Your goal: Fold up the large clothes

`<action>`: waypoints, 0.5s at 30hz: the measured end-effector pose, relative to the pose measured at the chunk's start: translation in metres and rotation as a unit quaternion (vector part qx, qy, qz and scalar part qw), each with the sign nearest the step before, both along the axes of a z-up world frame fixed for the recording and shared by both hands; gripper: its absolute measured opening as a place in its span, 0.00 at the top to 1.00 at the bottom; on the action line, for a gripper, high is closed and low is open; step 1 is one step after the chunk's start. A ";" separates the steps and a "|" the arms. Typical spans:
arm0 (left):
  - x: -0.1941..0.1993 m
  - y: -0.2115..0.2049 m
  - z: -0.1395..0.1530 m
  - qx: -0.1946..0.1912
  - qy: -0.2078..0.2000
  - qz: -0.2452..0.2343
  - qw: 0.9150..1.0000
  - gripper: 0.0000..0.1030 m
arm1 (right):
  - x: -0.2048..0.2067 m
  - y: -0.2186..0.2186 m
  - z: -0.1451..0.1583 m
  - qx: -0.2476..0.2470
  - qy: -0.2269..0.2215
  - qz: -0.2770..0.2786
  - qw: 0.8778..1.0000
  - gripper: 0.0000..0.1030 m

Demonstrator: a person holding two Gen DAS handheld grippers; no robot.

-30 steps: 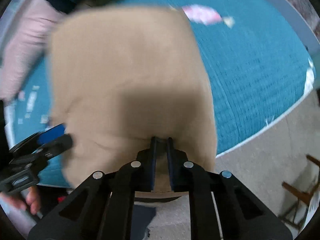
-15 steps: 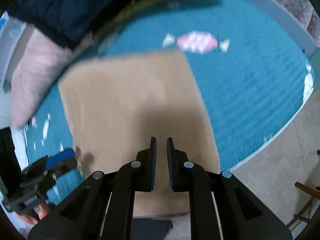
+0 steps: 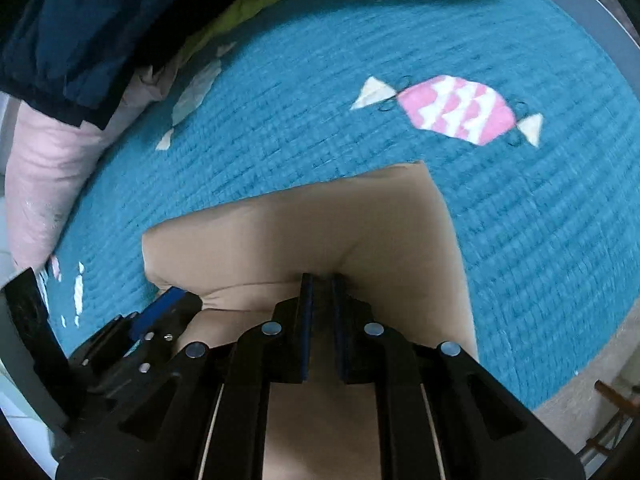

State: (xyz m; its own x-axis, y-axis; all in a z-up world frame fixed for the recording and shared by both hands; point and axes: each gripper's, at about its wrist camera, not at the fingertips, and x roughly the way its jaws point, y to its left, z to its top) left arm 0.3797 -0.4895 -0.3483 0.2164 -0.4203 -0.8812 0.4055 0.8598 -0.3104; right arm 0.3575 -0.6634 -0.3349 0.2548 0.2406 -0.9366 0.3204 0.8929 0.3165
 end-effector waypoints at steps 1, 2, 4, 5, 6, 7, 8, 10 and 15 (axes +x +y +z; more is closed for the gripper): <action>-0.002 0.001 0.002 -0.002 0.000 0.000 1.000 0.80 | 0.001 0.003 0.001 -0.011 0.001 0.002 1.000 0.92; -0.003 0.001 0.004 -0.001 0.000 -0.001 1.000 0.80 | 0.001 0.005 0.002 -0.020 0.002 0.007 1.000 0.92; -0.006 0.000 0.006 0.006 -0.006 -0.009 1.000 0.80 | 0.001 0.008 0.004 -0.028 0.002 0.009 1.000 0.92; -0.006 0.001 0.006 0.007 -0.008 -0.011 1.000 0.80 | 0.000 0.008 0.005 -0.029 0.002 0.006 1.000 0.92; -0.009 0.002 0.010 0.005 -0.009 -0.012 1.000 0.80 | -0.004 0.008 0.008 -0.026 -0.005 -0.004 1.000 0.89; -0.013 0.004 0.014 -0.003 -0.009 -0.012 1.000 0.80 | -0.007 0.008 0.012 -0.022 -0.013 -0.011 1.000 0.88; -0.013 0.006 0.018 -0.010 -0.008 -0.010 1.000 0.79 | -0.011 0.006 0.015 -0.012 -0.027 -0.023 0.999 0.80; -0.016 0.010 0.024 -0.019 0.002 -0.010 1.000 0.79 | -0.022 0.001 0.019 0.019 -0.054 -0.046 0.997 0.62; -0.028 0.024 0.047 -0.019 0.012 -0.003 1.000 0.54 | -0.053 0.007 0.052 -0.001 -0.116 -0.095 0.989 0.19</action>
